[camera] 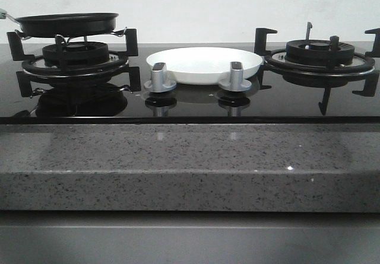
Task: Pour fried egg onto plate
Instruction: 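Lower the right gripper to the rim of the white plate and grasp it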
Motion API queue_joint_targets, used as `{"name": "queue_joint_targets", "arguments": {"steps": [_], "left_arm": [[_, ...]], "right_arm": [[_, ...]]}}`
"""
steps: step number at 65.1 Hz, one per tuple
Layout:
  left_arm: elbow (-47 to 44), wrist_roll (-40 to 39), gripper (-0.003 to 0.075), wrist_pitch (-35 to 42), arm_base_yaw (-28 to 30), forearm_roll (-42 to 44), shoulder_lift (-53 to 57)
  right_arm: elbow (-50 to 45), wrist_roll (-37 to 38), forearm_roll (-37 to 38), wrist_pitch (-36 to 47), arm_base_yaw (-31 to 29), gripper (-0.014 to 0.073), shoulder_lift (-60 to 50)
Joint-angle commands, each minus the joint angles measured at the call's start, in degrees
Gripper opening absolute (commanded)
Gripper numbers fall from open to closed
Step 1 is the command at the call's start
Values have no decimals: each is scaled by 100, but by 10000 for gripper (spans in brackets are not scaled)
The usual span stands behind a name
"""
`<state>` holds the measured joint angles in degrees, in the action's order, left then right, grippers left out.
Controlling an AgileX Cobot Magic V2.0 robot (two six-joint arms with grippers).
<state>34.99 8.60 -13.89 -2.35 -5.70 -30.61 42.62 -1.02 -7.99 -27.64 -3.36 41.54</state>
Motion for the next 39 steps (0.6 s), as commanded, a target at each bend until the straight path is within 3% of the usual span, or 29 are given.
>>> {"name": "queue_joint_targets", "arguments": {"steps": [1, 7, 21, 39], "left_arm": [[203, -41, 672, 497, -3, -33, -55], [203, -41, 672, 497, -3, -33, -55], [203, -41, 672, 497, -3, -33, -55], [203, -41, 672, 497, -3, -33, -55]], "right_arm": [[494, -42, -83, 433, 119, 412, 526], [903, -42, -83, 433, 422, 359, 1149], [2195, -48, -83, 192, 1221, 347, 2830], [4368, -313, -95, -1335, 1544, 327, 4879]]}}
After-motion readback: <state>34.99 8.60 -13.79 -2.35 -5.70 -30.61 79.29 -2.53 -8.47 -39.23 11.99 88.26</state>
